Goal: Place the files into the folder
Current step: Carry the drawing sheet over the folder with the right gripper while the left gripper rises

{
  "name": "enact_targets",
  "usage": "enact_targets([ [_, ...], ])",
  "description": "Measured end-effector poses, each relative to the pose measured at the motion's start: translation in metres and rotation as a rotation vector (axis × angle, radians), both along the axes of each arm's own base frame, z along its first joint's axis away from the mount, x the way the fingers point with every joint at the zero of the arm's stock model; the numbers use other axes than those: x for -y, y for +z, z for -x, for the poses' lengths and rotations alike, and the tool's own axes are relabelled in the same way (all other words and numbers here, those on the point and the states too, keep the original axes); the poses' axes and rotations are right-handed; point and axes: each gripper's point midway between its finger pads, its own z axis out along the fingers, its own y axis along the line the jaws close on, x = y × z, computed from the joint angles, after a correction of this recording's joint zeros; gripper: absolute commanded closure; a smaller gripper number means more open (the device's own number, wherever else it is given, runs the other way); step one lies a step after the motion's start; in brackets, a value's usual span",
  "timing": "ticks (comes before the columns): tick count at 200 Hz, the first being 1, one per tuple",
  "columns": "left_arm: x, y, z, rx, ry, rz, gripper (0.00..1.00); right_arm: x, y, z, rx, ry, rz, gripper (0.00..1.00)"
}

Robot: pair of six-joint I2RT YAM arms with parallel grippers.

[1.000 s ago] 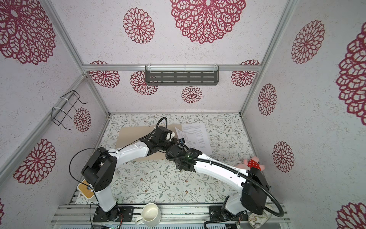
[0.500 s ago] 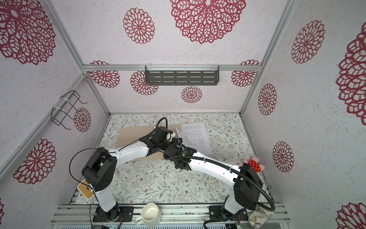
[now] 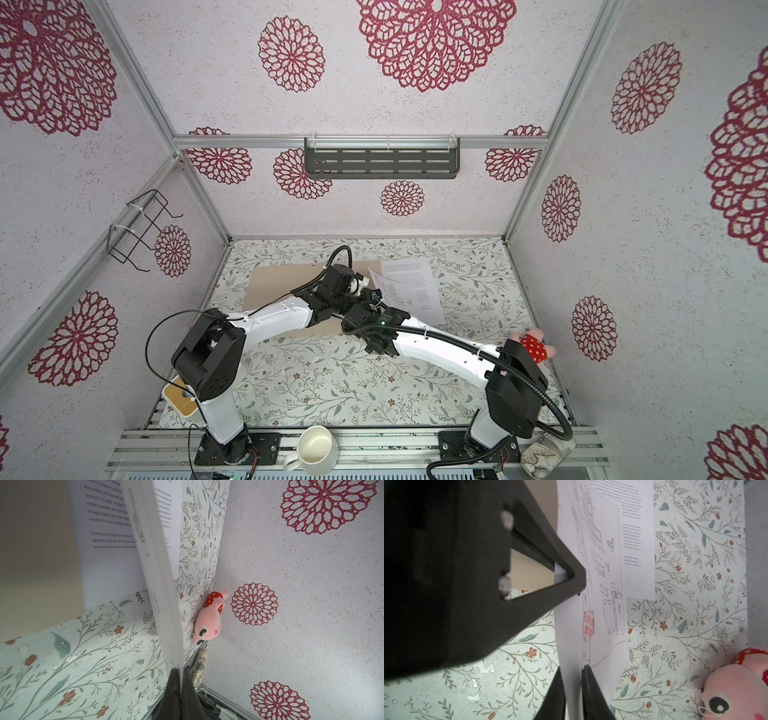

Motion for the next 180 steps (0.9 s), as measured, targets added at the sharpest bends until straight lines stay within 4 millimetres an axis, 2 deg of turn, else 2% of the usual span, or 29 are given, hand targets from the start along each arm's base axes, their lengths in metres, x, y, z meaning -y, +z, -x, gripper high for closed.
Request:
enact_targets([
  [23, 0.000, 0.000, 0.000, -0.001, 0.000, 0.001, 0.94, 0.002, 0.000, 0.000, 0.000, -0.005, 0.009, 0.91],
  [42, 0.000, 0.000, 0.000, -0.001, 0.000, 0.002, 0.90, 0.004, 0.000, 0.000, 0.001, -0.003, 0.021, 0.96],
  [66, 0.001, 0.001, 0.000, -0.006, 0.003, 0.008, 0.73, 0.006, 0.002, 0.001, -0.001, 0.000, 0.030, 1.00],
  [91, -0.001, 0.005, -0.005, 0.001, 0.014, 0.025, 0.62, 0.003, 0.009, -0.001, 0.006, 0.000, 0.018, 1.00],
  [108, -0.007, 0.008, -0.009, 0.011, 0.029, 0.031, 0.46, 0.001, 0.013, -0.002, 0.011, 0.001, 0.009, 1.00],
  [122, -0.016, 0.015, -0.014, 0.017, 0.047, 0.041, 0.37, -0.001, 0.016, -0.003, 0.015, 0.006, 0.004, 1.00],
  [130, -0.022, 0.021, -0.017, 0.028, 0.059, 0.046, 0.22, -0.003, 0.018, -0.004, 0.016, 0.010, -0.002, 1.00],
  [147, -0.040, 0.035, -0.025, 0.059, 0.090, 0.053, 0.00, -0.009, 0.027, -0.005, 0.015, 0.022, -0.030, 1.00],
  [163, -0.061, 0.049, -0.031, 0.092, 0.125, 0.053, 0.02, -0.021, 0.045, -0.009, 0.029, 0.040, -0.073, 1.00],
  [180, -0.092, 0.064, -0.040, 0.148, 0.177, 0.024, 0.02, -0.044, 0.071, -0.019, 0.053, 0.069, -0.134, 1.00],
])
